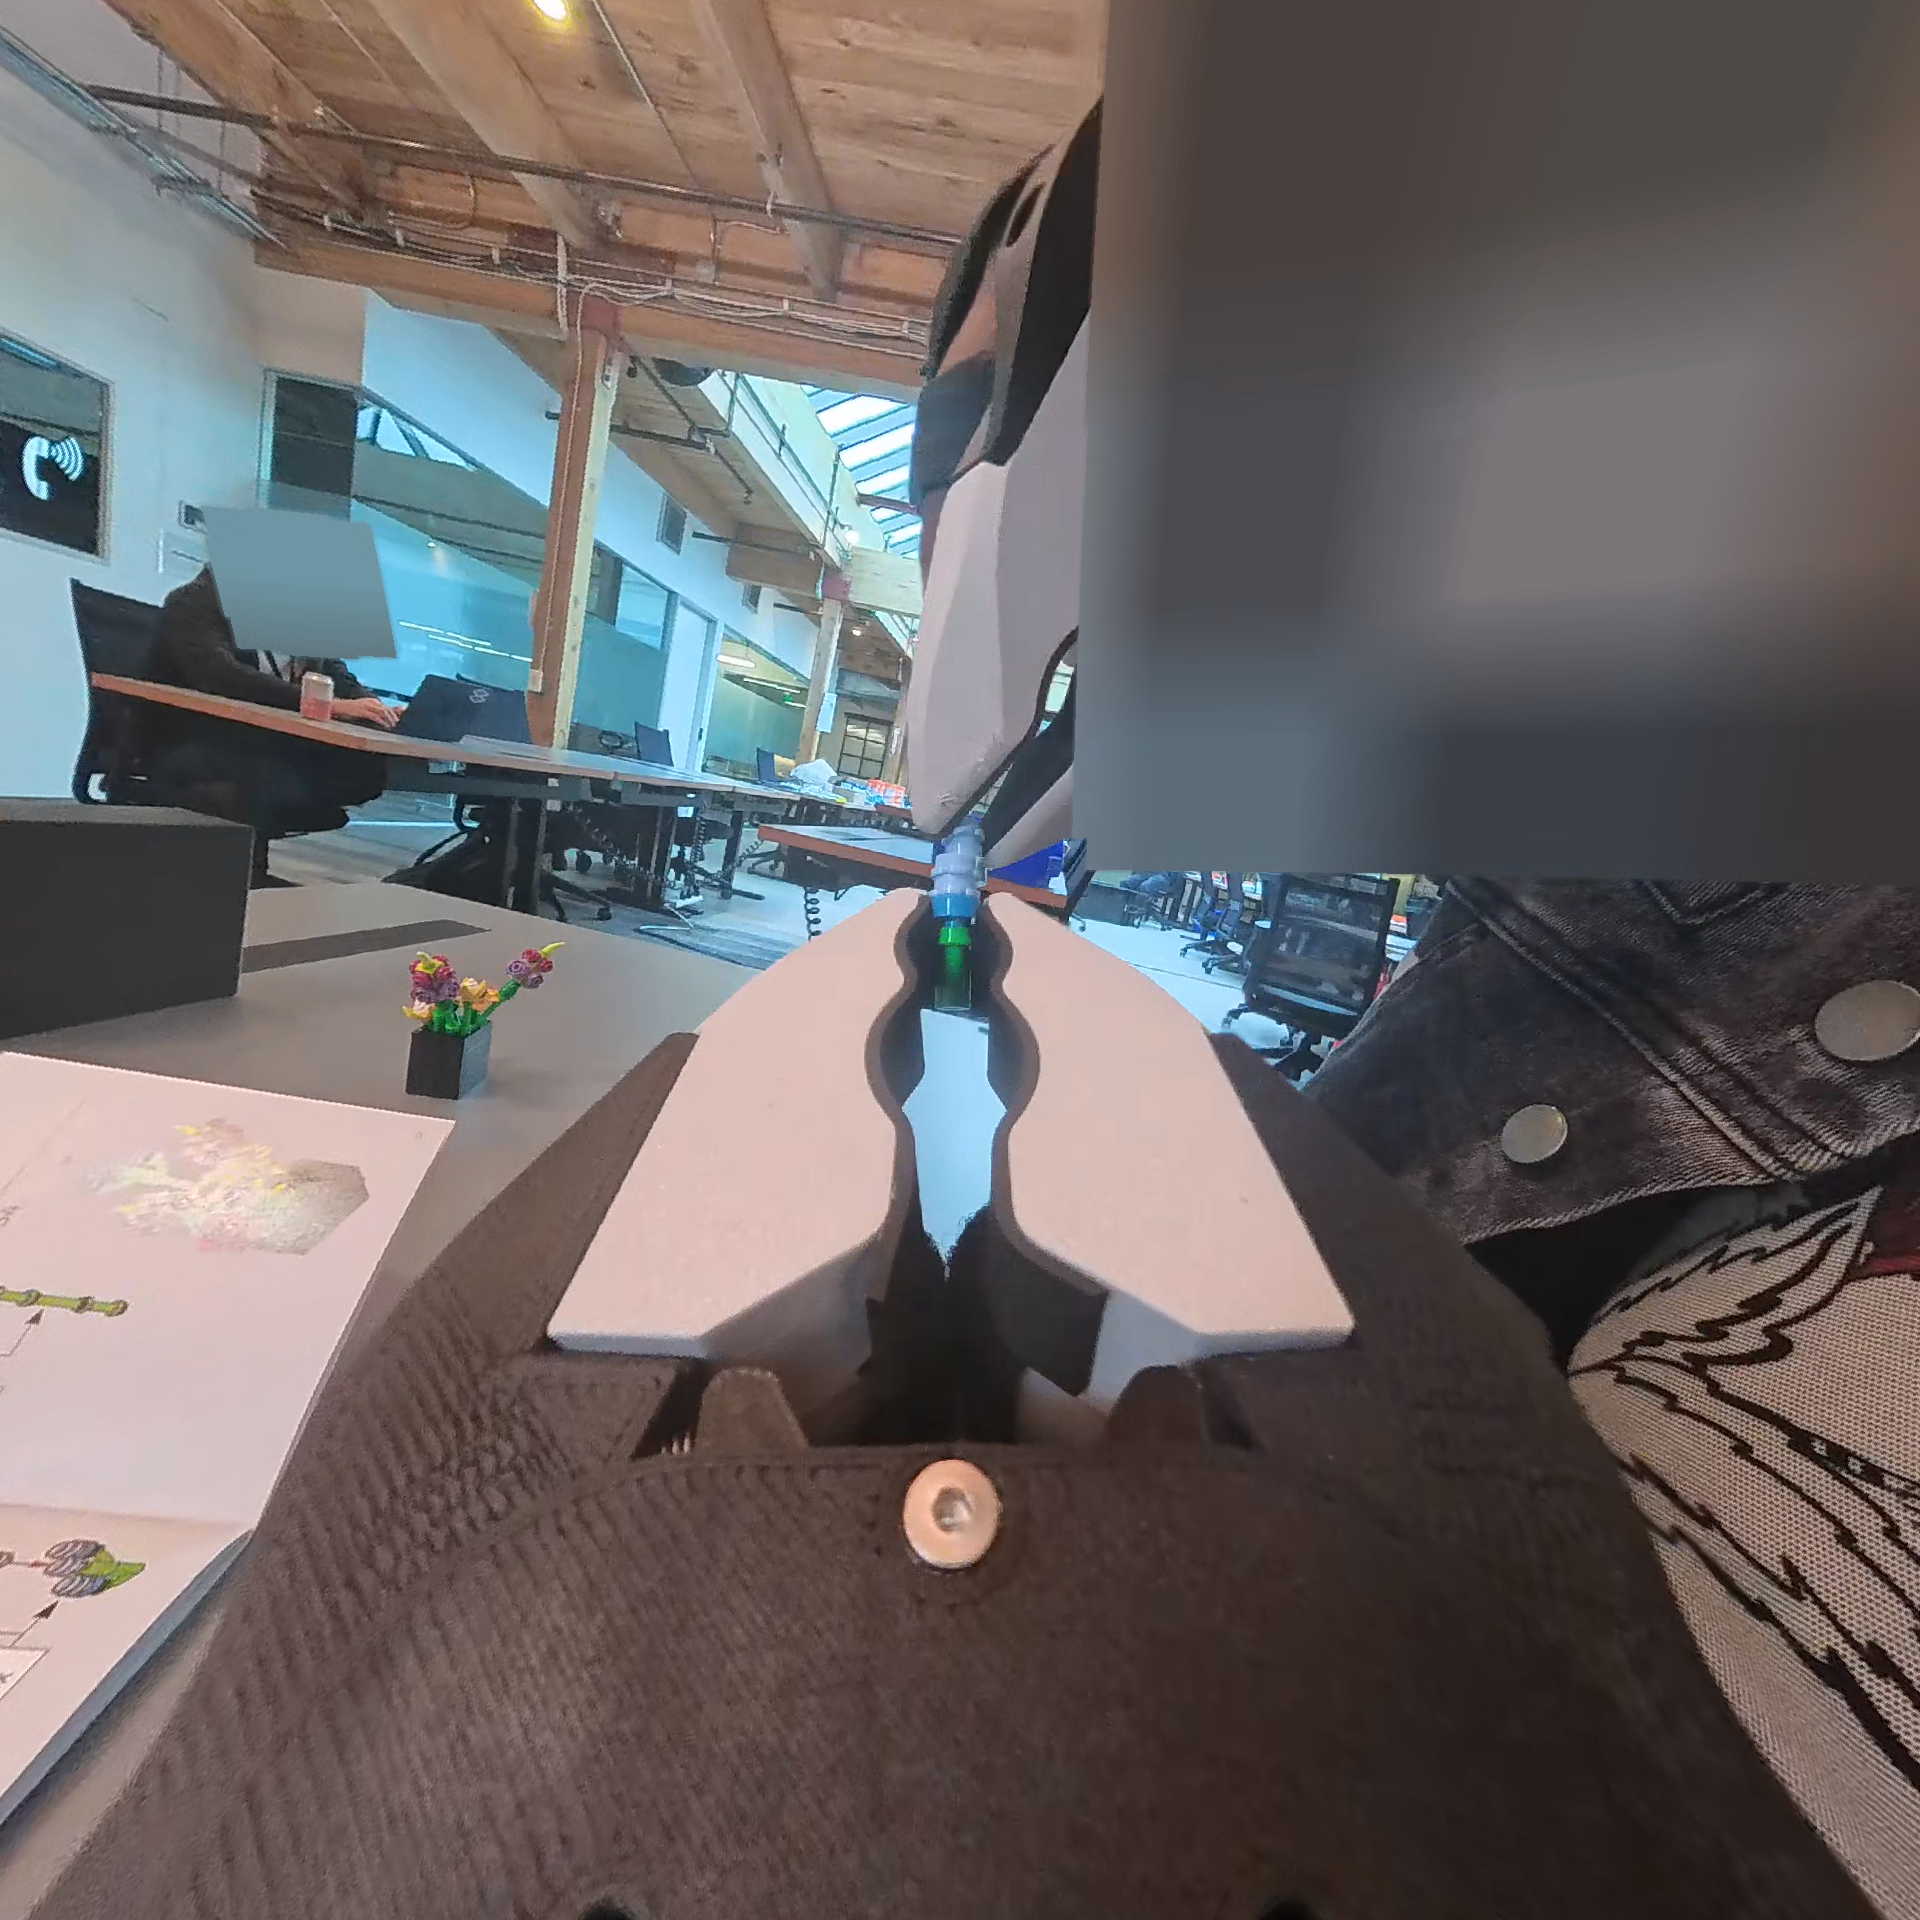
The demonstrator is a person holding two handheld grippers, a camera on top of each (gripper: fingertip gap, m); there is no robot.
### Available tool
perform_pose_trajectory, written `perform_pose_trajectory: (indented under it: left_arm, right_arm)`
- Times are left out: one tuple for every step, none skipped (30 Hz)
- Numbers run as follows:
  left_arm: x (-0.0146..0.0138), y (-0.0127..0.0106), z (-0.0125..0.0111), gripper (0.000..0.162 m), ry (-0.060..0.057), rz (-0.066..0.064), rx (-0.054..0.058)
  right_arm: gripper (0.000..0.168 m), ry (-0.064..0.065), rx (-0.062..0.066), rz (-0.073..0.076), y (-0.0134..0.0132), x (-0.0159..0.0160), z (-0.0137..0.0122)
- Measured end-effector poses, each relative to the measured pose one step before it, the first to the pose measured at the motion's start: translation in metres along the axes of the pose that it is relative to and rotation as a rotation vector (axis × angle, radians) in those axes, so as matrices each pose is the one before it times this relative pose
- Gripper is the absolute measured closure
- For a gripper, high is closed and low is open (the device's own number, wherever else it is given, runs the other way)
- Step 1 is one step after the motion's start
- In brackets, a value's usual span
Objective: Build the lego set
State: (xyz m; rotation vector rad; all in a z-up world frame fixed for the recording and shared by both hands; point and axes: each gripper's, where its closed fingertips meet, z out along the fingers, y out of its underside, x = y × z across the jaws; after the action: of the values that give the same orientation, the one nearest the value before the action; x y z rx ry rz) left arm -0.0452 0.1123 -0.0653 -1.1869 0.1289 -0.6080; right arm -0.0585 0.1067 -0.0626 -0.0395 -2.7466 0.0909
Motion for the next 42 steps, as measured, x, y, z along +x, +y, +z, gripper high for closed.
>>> perform_pose_trajectory:
  left_arm:
    - [0.00028,-0.0001,-0.00009,0.155,0.0004,0.0018,-0.006]
    - [-0.00005,0.00001,-0.00008,0.155,-0.0039,0.0076,-0.0058]
    - [-0.00038,0.00032,0.00001,0.155,-0.0053,0.0043,-0.0073]
    - [-0.00038,0.00062,0.00015,0.155,-0.0043,-0.0003,-0.0068]
    - [-0.00039,0.00072,0.00011,0.155,-0.003,-0.0049,-0.0055]
    - [-0.00052,0.00075,0.00026,0.155,-0.0038,-0.0081,-0.0036]
    - [-0.00048,0.00093,0.0004,0.155,-0.0033,-0.0076,-0.0052]
    - [-0.00063,0.00047,0.00016,0.155,-0.0039,-0.0029,-0.0032]
    - [-0.00084,-0.00024,-0.00028,0.155,-0.0049,-0.0021,-0.0004]
    - [-0.00085,-0.00037,-0.00015,0.155,-0.0056,-0.0066,-0.0004]
    - [-0.00047,0.00037,0.00036,0.155,-0.0053,-0.009,-0.0058]
    - [-0.00069,0.00051,0.00059,0.155,-0.0081,-0.0099,-0.006]
    - [-0.00131,0.00072,0.00071,0.155,-0.0126,-0.0127,-0.0069]
    - [-0.00135,0.00108,0.00056,0.155,-0.0114,-0.0061,-0.007]
    - [-0.00167,0.00036,0.0003,0.155,-0.0109,-0.0102,-0.0008]
    - [-0.0012,-0.00016,-0.00003,0.155,-0.0064,-0.0134,0.0031]
    - [-0.00094,-0.0003,0.00001,0.155,-0.0041,-0.0119,0.0027]
    - [-0.00106,-0.00115,0.00001,0.155,-0.008,-0.0063,0.0057]
    - [-0.00113,-0.00109,0.00049,0.156,-0.0099,-0.0036,0.0028]
    - [-0.00115,-0.0015,0.00077,0.156,-0.0114,-0.0048,0.0063]
    - [-0.00142,-0.00228,0.00053,0.156,-0.0113,-0.0103,0.0142]
    - [-0.00124,-0.00236,0.00048,0.156,-0.007,-0.0141,0.0164]
    - [-0.001,-0.00215,0.00061,0.156,-0.0047,-0.0124,0.0168]
    - [-0.00099,-0.00181,0.00057,0.155,-0.0048,-0.0088,0.0145]
    - [-0.00073,-0.00125,0.00058,0.156,-0.0038,0.0005,0.0095]
    - [-0.0006,-0.00012,0.00054,0.156,-0.0025,0.0091,0.0003]
    - [-0.00046,0.00031,0.00023,0.156,-0.0005,0.0101,-0.0041]
    - [-0.00046,-0.00068,-0.00011,0.156,0.0013,0.0052,0.0017]
    - [0.00021,-0.00016,-0.00016,0.156,0.0051,0.0067,-0.0023]
    - [0.00031,0.00016,0.00003,0.156,0.0017,0.0134,-0.0039]
    - [0.00046,-0.0001,0.00011,0.155,-0.0021,0.0183,-0.0004]
    - [0.00028,-0.00003,0.00001,0.156,-0.0021,0.0163,-0.0013]
    - [0.00022,0.00007,-0.00001,0.155,0.0002,0.0079,-0.0022]
    - [0.0001,0.00041,-0.00001,0.155,0.002,0.0038,-0.0045]
    - [-0.00011,0.00046,-0.00001,0.155,0.0008,0.0035,-0.0035]
    - [0.00004,0.00083,0.0,0.155,0.0004,0.0048,-0.0067]
    - [0.00014,0.00151,0.00029,0.155,-0.0001,0.008,-0.013]
    - [0.0,0.00121,0.00037,0.155,-0.0034,0.0091,-0.011]
    - [-0.00007,0.00063,0.00014,0.155,-0.0044,0.0092,-0.007]
    - [-0.00005,0.00024,0.0001,0.155,-0.0024,0.0046,-0.0044]
    - [0.0001,-0.00027,0.00005,0.155,0.001,-0.002,0.0015]
    - [0.00025,-0.00068,0.0001,0.155,0.0037,-0.0046,0.0042]
  right_arm:
    - [0.162,0.0016,-0.0015,-0.0028,-0.00029,0.00007,-0.0001]
    - [0.162,0.0025,-0.0021,-0.005,0.00001,0.00006,0.00004]
    - [0.162,0.0032,-0.0037,-0.0044,0.00034,-0.00004,0.00029]
    - [0.162,0.0027,-0.006,-0.0019,0.00045,-0.00018,0.00061]
    - [0.162,0.0038,-0.0085,-0.003,0.00068,-0.00027,0.00063]
    - [0.162,0.0063,-0.0113,-0.008,0.00075,-0.00015,0.00073]
    - [0.162,0.0081,-0.0118,-0.0105,0.00068,-0.0002,0.0007]
    - [0.162,0.0104,-0.0093,-0.0077,0.00032,0.00025,0.00057]
    - [0.162,0.0118,-0.006,-0.0015,0.00028,0.00081,0.00039]
    - [0.162,0.009,-0.0058,0.0018,0.00035,0.00057,0.00035]
    - [0.162,0.0059,-0.0089,-0.0006,0.00085,0.00015,0.00048]
    - [0.161,0.0084,-0.0138,-0.007,0.00105,-0.00001,0.00087]
    - [0.161,0.0122,-0.0198,-0.0113,0.00134,0.00012,0.00127]
    - [0.161,0.0139,-0.0221,-0.0112,0.00133,0.00022,0.00144]
    - [0.161,0.0164,-0.0183,-0.0076,0.001,0.00058,0.00105]
    - [0.161,0.0164,-0.0126,-0.0042,0.0005,0.00086,0.00083]
    - [0.161,0.0154,-0.0079,-0.0018,0.00047,0.00101,0.00033]
    - [0.161,0.0157,-0.0064,0.0027,0.00054,0.00144,0.00019]
    - [0.161,0.0138,-0.0077,0.0069,0.00084,0.00137,0.00006]
    - [0.161,0.0156,-0.0082,0.0074,0.00101,0.00183,-0.00003]
    - [0.16,0.02,-0.0067,0.007,0.00086,0.00251,-0.00022]
    - [0.161,0.0205,-0.0049,0.0074,0.00074,0.00252,-0.00021]
    - [0.16,0.0185,-0.0038,0.0077,0.0006,0.00228,-0.0002]
    - [0.16,0.0168,-0.0031,0.0064,0.00069,0.00188,-0.00007]
    - [0.16,0.0132,-0.0024,0.0014,0.00057,0.00135,0.00004]
    - [0.16,0.0085,-0.0022,-0.0016,0.00072,0.00046,0.0002]
    - [0.16,0.0073,0.0004,-0.0006,0.00041,0.00035,0.00023]
    - [0.16,0.0076,0.0051,0.0018,0.00001,0.00079,-0.00011]
    - [0.16,0.0027,0.0061,0.0015,-0.00006,0.00036,-0.00041]
    - [0.16,-0.0016,0.0044,0.0008,0.00007,-0.00001,-0.00069]
    - [0.16,-0.0019,0.0047,0.0017,-0.00017,0.00011,-0.00065]
    - [0.16,-0.0021,0.0052,0.0017,-0.00024,-0.00007,-0.00061]
    - [0.16,-0.0019,0.0045,0.0003,-0.00009,-0.00014,-0.00042]
    - [0.16,-0.0014,0.0035,-0.002,0.00009,-0.00037,-0.00009]
    - [0.16,0.0004,0.0026,-0.0062,-0.00005,-0.00031,0.00008]
    - [0.16,-0.0003,-0.0005,-0.0102,0.00021,-0.00072,0.00011]
    - [0.16,-0.0021,-0.0045,-0.0128,0.00044,-0.0013,0.00027]
    - [0.16,0.0006,-0.0061,-0.0147,0.00048,-0.00091,0.00043]
    - [0.16,0.0026,-0.0053,-0.0122,0.00028,-0.00055,0.00031]
    - [0.16,0.0019,-0.0037,-0.006,0.00015,-0.00026,0.00007]
    - [0.16,0.0021,-0.0019,-0.0012,0.00007,0.00029,-0.00037]
    - [0.16,0.0021,-0.0003,0.0,-0.00016,0.00053,-0.00064]
